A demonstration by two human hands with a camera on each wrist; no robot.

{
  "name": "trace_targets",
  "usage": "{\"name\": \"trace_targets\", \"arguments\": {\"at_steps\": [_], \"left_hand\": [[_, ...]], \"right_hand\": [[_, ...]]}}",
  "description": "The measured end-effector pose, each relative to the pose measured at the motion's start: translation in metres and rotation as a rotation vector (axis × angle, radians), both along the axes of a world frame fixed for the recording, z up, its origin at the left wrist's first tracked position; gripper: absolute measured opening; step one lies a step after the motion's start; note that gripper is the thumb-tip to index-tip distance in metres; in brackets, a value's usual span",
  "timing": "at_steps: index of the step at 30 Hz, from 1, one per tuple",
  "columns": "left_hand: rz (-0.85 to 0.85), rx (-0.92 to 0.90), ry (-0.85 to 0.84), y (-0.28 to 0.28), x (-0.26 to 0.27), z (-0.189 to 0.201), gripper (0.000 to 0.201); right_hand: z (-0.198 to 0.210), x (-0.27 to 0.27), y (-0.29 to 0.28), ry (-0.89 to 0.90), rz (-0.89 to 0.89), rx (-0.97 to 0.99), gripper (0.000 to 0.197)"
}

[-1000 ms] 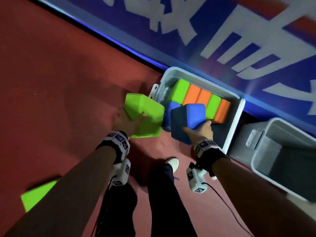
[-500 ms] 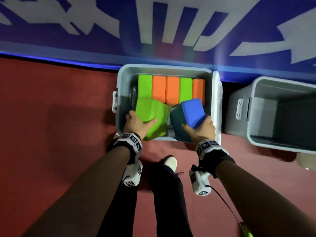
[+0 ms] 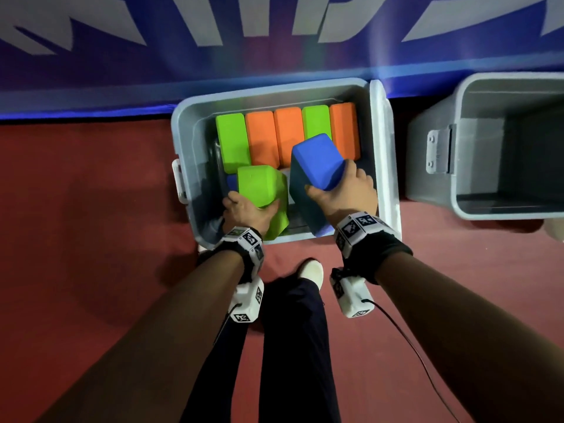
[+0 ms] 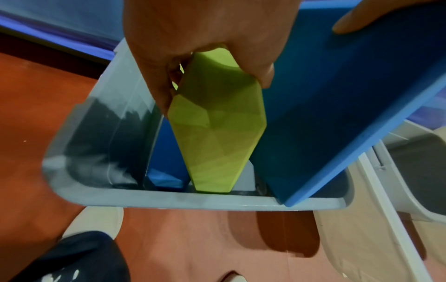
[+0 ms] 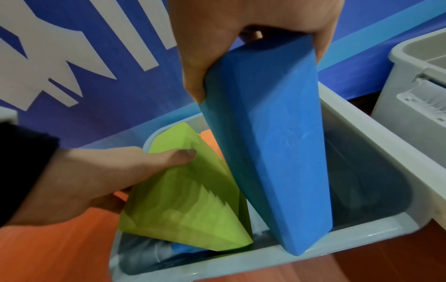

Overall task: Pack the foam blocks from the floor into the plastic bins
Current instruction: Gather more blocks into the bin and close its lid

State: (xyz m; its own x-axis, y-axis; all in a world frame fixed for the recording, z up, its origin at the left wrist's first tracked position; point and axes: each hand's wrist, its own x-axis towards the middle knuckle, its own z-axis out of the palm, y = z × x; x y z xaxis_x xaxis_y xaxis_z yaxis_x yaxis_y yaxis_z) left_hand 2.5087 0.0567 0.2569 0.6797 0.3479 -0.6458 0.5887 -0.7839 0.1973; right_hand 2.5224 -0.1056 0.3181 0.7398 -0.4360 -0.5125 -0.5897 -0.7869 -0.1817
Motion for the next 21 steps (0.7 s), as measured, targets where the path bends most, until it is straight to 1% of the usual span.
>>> {"name": "trace_targets", "arguments": {"at_steps": [5, 9, 11, 13, 14, 16, 17, 18, 21], "left_hand": [[0.025, 0.057, -0.086, -0.01, 0.004, -0.006, 0.087], [0.038, 0.058, -0.132, -0.017, 0.003, -0.011, 0.088], [0.061, 0.054, -0.198, -0.022, 0.001, -0.015, 0.095], [0.06, 0.101, -0.295, -0.025, -0.003, -0.018, 0.11], [0.063, 0.121, -0.285, -0.026, -0.003, -0.016, 0.114], [0.054, 0.066, -0.112, -0.028, -0.001, -0.012, 0.114], [0.052, 0.045, -0.066, -0.028, 0.001, -0.011, 0.115], [0.054, 0.038, -0.047, -0.028, 0.003, -0.012, 0.114], [0.061, 0.026, -0.081, -0.028, 0.005, -0.019, 0.109]], "right_hand": [[-0.004, 0.003, 0.005, -0.018, 0.04, -0.013, 0.08], [-0.004, 0.002, 0.008, -0.015, 0.02, -0.014, 0.08], [-0.002, 0.002, 0.007, -0.007, -0.001, -0.01, 0.08], [0.0, 0.003, 0.006, -0.005, -0.029, -0.003, 0.08], [0.001, 0.004, 0.005, -0.008, -0.048, 0.006, 0.08], [0.001, 0.003, 0.004, -0.022, -0.096, 0.04, 0.084], [-0.001, 0.003, 0.003, -0.027, -0.121, 0.065, 0.085], [-0.004, 0.003, 0.003, -0.022, -0.149, 0.09, 0.085], [-0.023, -0.001, 0.006, 0.0, -0.22, 0.152, 0.08]]}}
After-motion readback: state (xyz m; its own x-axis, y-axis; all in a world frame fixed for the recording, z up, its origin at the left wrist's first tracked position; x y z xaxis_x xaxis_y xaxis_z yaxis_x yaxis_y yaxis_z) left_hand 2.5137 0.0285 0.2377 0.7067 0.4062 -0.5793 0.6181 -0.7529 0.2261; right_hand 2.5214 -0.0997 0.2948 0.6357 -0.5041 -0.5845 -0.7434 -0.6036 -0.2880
